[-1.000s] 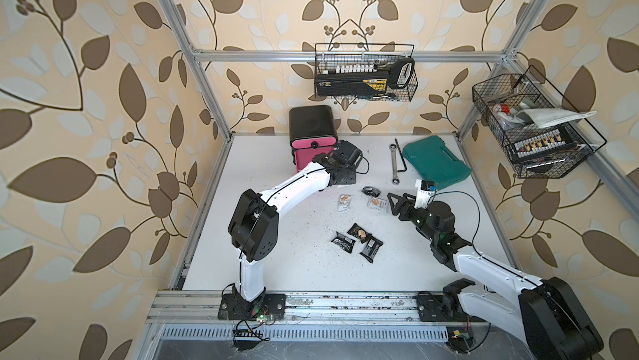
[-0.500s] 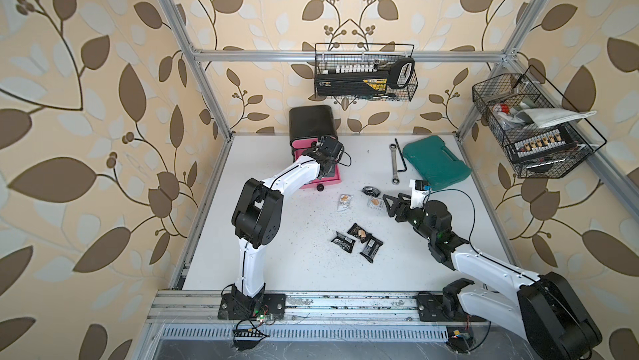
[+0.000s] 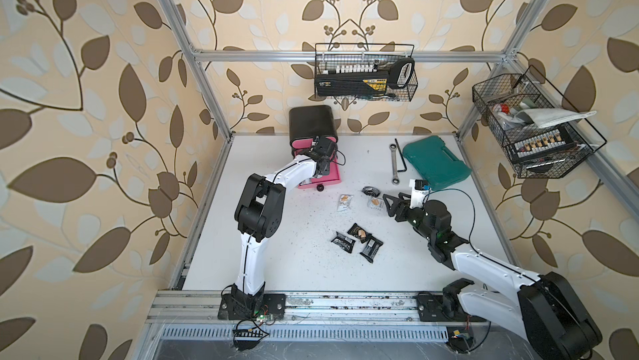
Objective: Place the cookies into the drawer by color
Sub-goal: Place the cookie in the drawer.
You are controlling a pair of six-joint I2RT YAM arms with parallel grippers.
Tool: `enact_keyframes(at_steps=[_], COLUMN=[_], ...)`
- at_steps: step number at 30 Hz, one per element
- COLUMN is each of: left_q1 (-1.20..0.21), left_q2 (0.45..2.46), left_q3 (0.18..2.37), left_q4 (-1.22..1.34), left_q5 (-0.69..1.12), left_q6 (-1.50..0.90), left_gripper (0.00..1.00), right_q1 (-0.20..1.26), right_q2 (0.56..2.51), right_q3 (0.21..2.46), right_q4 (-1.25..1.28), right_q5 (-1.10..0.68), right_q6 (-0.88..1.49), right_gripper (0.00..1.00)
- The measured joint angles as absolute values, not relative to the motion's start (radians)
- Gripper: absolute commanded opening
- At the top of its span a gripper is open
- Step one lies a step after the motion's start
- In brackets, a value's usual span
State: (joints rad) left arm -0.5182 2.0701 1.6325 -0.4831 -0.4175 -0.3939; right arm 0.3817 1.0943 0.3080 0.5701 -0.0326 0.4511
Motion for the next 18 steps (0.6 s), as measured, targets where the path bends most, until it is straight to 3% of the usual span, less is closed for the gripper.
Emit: enact_keyframes(at_steps=[9, 18], left_q1=[-0.579, -0.834], left_q2=[1.909, 1.661], left_q3=[1.542, 1.407], left_q4=[-0.48, -0.442], left_q5=[-0.392, -0.394], left_q6=[-0.4, -0.503], left_gripper=[0.55, 0.47], right_q1=[0.386, 0.386], right_q2=[1.094, 1.093], right_q3=[0.308, 0.308], right_q4=[0.567, 0.564], right_q5=[-0.021, -0.011], right_q6=[0.451, 0.451], right_gripper=[0.74, 0.74])
